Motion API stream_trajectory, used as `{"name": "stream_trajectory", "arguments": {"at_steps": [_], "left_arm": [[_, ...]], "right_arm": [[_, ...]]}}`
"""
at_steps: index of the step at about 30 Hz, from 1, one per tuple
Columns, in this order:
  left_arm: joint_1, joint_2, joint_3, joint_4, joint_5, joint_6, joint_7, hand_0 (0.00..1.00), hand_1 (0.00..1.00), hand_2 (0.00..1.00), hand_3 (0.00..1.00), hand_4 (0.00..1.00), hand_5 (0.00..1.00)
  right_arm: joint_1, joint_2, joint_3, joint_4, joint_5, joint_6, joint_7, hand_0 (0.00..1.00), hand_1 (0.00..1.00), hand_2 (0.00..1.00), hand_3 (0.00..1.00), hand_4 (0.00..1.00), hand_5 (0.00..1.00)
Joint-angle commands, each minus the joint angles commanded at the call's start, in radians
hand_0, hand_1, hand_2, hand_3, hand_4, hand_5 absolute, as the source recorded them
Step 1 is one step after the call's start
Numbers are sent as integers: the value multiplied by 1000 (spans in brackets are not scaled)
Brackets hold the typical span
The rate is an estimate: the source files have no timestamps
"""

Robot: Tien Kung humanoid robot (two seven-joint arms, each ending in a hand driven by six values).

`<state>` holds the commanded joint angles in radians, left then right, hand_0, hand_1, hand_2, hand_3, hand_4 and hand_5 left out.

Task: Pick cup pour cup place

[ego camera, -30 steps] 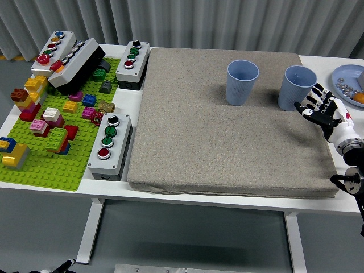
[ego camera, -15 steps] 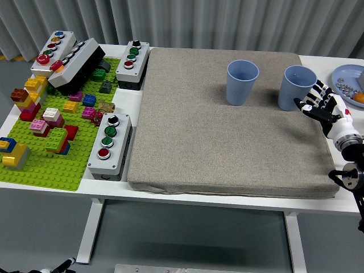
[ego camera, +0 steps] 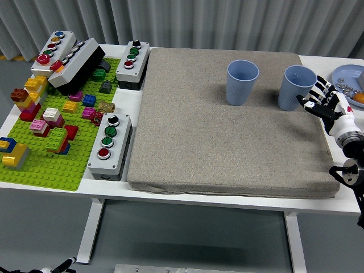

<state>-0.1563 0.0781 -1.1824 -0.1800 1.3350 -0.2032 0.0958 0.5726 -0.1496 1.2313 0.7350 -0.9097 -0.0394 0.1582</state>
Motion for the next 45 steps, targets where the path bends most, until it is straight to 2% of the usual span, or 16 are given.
{"name": "stream_trajectory", "arguments": {"at_steps": [13,45], "left_arm": [[-10,0,10,0,-6,2,-3,818,835,896,791,597,998],[-31,-2,27,0,-8,-1,-4,820,837,898,791,598,998]], "right_arm": [[22,17,-3,-17,0,1,0,930,885,956,905,795,150],[30,16,21,-28,-2,8,2,931,884,948,891,787,152]]}}
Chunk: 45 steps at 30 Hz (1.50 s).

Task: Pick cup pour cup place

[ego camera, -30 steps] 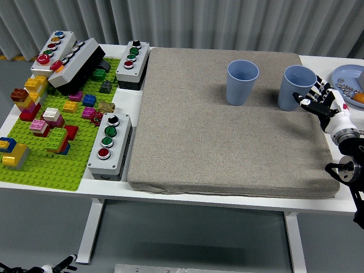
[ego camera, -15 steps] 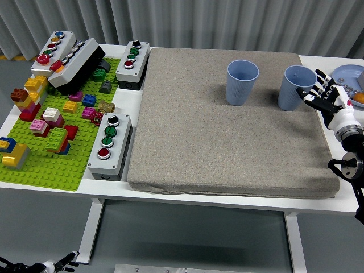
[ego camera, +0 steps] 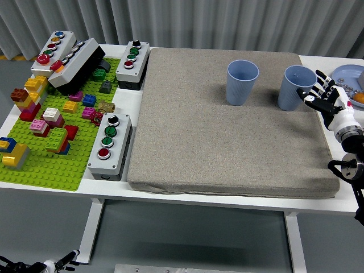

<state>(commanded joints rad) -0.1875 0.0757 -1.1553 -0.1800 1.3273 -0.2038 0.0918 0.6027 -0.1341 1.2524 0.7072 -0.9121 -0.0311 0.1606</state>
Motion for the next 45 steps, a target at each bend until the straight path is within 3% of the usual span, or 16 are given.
{"name": "stream_trajectory", "arguments": {"at_steps": [29,45], "left_arm": [[-9,-3,15,0,1,-2,1,820,837,897,791,599,998],[-15,-4,16,0,5,-2,1,821,837,897,791,598,998]], "right_arm": [[30,24,-52,-63,20,4,23,934,882,944,883,782,153],[38,23,-35,-84,22,8,27,938,883,944,877,781,153]]}}
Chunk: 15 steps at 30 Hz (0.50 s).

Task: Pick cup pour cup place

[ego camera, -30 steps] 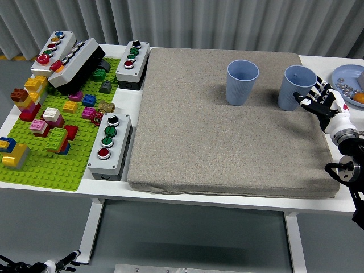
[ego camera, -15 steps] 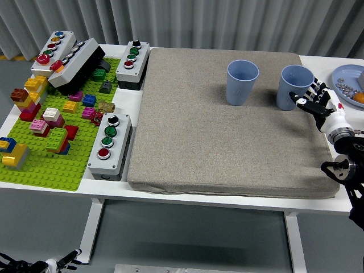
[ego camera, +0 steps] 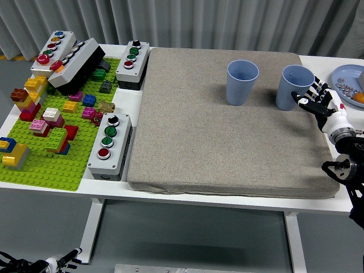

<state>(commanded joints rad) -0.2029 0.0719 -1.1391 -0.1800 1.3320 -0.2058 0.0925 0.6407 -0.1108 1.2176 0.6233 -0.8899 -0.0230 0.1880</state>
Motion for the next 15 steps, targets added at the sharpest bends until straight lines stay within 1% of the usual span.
{"name": "stream_trajectory", "arguments": {"at_steps": [15], "left_arm": [[-1,1,2,0,1,0,-1,821,838,898,792,597,998]], "right_arm": [[6,8,-12,-9,7,2,1,943,887,942,865,777,149]]}}
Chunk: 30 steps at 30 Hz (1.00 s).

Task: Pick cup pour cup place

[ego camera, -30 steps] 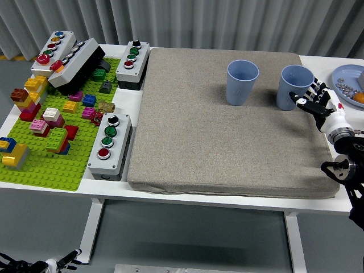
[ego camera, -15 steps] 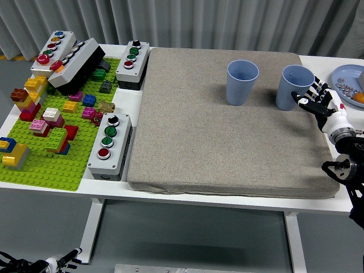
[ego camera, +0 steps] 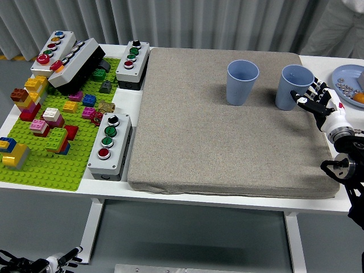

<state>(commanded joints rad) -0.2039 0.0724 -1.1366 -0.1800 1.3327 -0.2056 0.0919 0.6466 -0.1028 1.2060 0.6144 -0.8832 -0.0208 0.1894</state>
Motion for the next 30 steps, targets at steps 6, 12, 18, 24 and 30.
{"name": "stream_trajectory", "arguments": {"at_steps": [6,12,18,24,30], "left_arm": [[2,1,2,0,-2,-1,1,822,838,898,792,597,998],[5,1,4,0,-3,-1,2,822,838,898,792,597,998],[7,1,7,0,-3,-1,2,822,839,898,792,597,998],[4,2,10,0,-6,0,1,823,839,898,792,596,998],[3,3,9,0,-6,-1,2,822,840,898,793,596,998]], "right_arm": [[2,2,-9,0,-4,2,-7,947,891,944,873,777,144],[8,4,-15,-8,-16,6,-13,950,893,954,878,782,139],[20,3,-19,-23,-10,5,-11,951,896,956,881,780,139],[34,3,-18,-36,-3,7,-12,951,898,956,879,779,144],[39,8,-22,-39,-3,10,-18,951,898,962,880,781,144]]}}
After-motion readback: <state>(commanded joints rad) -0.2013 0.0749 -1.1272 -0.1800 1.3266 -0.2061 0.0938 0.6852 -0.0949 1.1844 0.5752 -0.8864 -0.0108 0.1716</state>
